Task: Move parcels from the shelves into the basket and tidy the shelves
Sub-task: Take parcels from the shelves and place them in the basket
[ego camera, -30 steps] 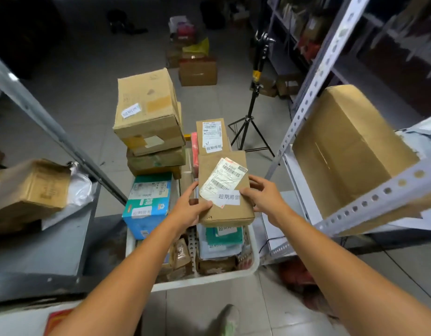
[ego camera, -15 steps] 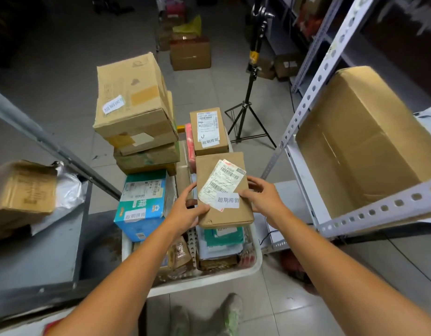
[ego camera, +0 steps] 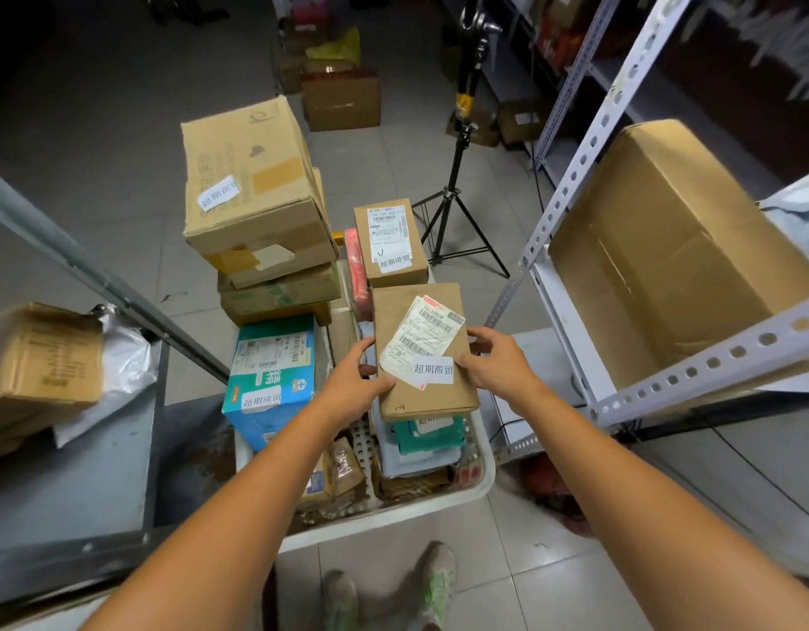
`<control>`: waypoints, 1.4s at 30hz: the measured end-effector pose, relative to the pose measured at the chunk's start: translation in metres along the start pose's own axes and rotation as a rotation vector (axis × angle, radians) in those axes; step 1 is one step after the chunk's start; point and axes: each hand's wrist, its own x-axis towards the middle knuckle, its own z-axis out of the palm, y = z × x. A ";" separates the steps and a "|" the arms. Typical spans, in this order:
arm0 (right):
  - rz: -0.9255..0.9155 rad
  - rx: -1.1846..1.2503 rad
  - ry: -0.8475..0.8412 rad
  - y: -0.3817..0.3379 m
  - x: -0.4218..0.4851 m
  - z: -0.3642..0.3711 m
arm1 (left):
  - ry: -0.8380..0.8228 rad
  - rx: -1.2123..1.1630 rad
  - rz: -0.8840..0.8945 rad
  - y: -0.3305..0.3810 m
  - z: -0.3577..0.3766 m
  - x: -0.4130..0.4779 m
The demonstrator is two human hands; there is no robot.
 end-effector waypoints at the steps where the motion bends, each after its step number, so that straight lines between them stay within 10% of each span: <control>1: 0.001 -0.014 0.003 -0.001 -0.002 0.000 | 0.006 0.028 0.003 0.001 -0.001 -0.001; 20: 0.044 -0.392 0.221 -0.019 -0.139 -0.078 | -0.106 0.815 0.379 0.096 0.003 -0.076; 42: 0.344 -0.270 0.676 0.177 -0.439 -0.291 | -0.415 1.348 0.918 0.159 0.327 -0.268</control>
